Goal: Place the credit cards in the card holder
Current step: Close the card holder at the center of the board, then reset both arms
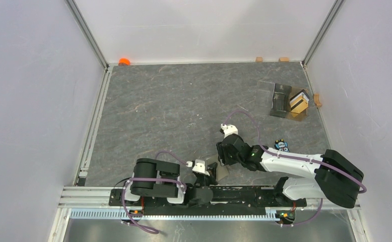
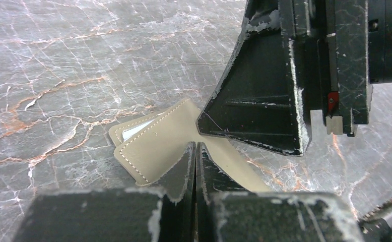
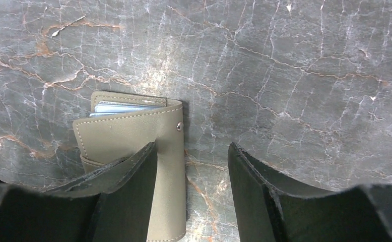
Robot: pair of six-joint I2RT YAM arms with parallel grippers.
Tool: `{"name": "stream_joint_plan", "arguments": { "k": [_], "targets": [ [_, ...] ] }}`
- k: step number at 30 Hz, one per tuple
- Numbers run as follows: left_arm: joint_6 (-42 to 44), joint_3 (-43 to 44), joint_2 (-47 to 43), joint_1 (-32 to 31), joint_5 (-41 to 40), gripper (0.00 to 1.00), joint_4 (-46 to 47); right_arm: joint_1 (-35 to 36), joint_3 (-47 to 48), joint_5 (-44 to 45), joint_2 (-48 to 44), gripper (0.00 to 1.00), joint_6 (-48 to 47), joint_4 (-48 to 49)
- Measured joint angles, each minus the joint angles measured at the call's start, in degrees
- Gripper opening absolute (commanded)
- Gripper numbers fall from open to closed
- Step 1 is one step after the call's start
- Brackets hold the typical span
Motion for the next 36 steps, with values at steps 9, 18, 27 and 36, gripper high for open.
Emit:
{"name": "stream_joint_plan", "arguments": {
  "k": [9, 18, 27, 36],
  "targets": [
    [-3.9, 3.1, -3.4, -1.3, -4.2, 0.17, -14.2, -1.3, -1.1, 0.5, -2.4, 0.62, -1.0, -0.7],
    [2.8, 0.6, -22.1, 3.1, 13.6, 0.59, -36.1, -8.3, 1.7, 1.9, -5.1, 0.74, -6.0, -3.1],
    [10.9, 5.3, -37.4, 24.7, 36.1, 1.00, -60.4, -22.3, 6.3, -2.2, -4.4, 0.84, -13.6, -1.5],
    [14.3, 23.5, -42.6, 47.7, 54.5, 1.00, -81.0, -40.8, 6.2, -9.0, -5.4, 0.88, -20.3, -1.1]
  ]
}}
